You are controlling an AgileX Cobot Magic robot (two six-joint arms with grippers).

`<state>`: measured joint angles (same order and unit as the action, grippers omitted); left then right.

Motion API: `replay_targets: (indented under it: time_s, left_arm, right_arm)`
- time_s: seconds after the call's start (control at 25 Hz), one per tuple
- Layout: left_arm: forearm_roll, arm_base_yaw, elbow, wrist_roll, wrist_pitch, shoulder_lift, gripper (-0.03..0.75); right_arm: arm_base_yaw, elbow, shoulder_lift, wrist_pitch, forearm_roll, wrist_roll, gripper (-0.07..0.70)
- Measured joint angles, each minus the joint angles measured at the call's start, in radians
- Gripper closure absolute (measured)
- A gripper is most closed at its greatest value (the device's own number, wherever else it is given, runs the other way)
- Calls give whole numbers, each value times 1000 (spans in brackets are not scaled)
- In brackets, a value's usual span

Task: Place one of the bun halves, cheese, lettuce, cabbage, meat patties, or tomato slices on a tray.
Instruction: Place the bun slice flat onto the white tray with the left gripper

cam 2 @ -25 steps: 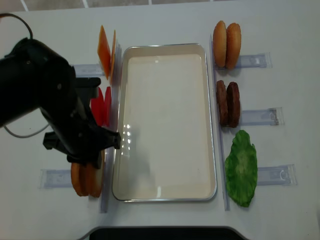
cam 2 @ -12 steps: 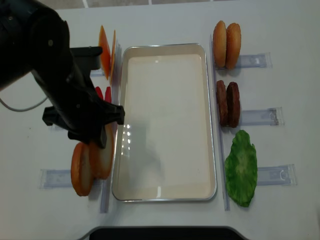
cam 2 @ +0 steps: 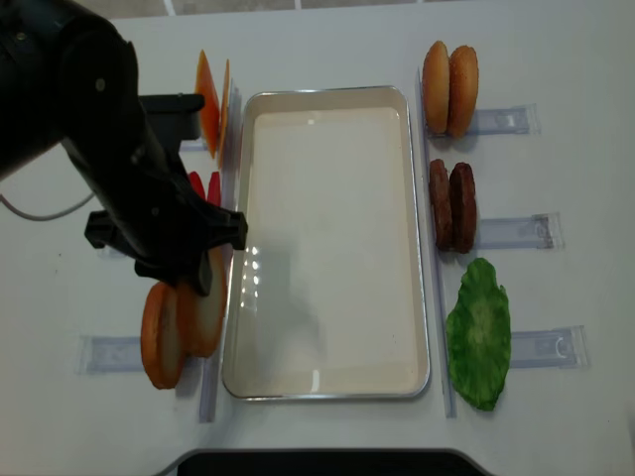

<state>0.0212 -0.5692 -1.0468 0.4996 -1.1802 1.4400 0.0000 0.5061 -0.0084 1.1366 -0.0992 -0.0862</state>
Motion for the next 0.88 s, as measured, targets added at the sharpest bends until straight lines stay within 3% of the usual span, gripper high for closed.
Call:
replay_targets:
  time_s: [0.08,0.32,0.56,0.72,0.88]
  left_arm:
    - [27,0,0,-36,54,0,595]
    - [211,0,26,-176,281,0,594]
    - [473,0,160,-400,477,0,594]
    - [710,16,237,-594,564,0,594]
    - [1009,95,310,-875,573,0,594]
  right_arm:
    - [0,0,0,0,0,0,231]
    - [0,0,0,0,0,0,231]
    - [0,0,0,0,0,0,231]
    - [0,0,0,0,0,0,231]
    - [0,0,0,0,0,0,231]
